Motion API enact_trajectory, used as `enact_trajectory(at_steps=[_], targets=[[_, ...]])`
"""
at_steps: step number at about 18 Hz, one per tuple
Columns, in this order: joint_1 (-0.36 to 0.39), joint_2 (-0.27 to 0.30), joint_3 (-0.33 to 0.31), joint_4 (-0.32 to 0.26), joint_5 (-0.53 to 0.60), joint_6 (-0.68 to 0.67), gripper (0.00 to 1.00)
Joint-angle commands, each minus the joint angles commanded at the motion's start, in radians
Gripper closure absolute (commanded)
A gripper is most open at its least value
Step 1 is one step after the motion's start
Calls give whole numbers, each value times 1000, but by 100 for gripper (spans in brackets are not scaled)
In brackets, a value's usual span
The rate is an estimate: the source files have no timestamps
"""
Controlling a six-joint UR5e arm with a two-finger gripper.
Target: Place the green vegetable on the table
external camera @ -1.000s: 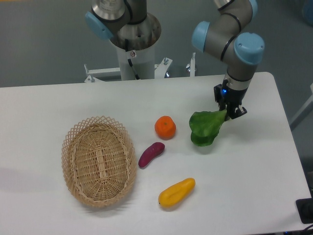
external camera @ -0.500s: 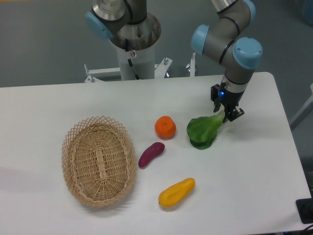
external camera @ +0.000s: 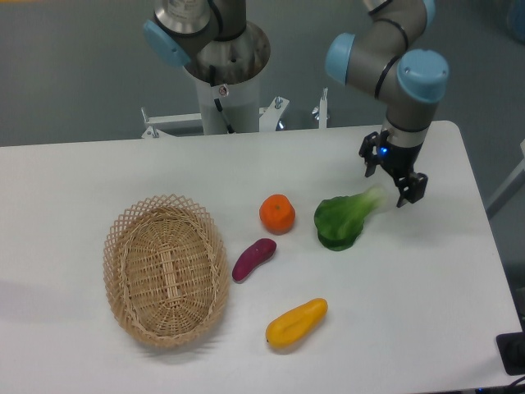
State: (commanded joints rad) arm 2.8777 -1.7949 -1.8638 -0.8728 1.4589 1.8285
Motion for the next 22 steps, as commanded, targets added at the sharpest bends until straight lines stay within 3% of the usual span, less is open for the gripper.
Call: enact_trajectory(at_steps=[5,9,11,16,18,22], targets=[[3,110,12,-6,-86,-97,0],[15,155,63,-96,-81,-84,0],[31,164,107,-170,-80,-80,0],[107,167,193,-336,-80,101,0],[135,167,209,-370,-78,176,0],[164,169,209,-373,-78,296,0]])
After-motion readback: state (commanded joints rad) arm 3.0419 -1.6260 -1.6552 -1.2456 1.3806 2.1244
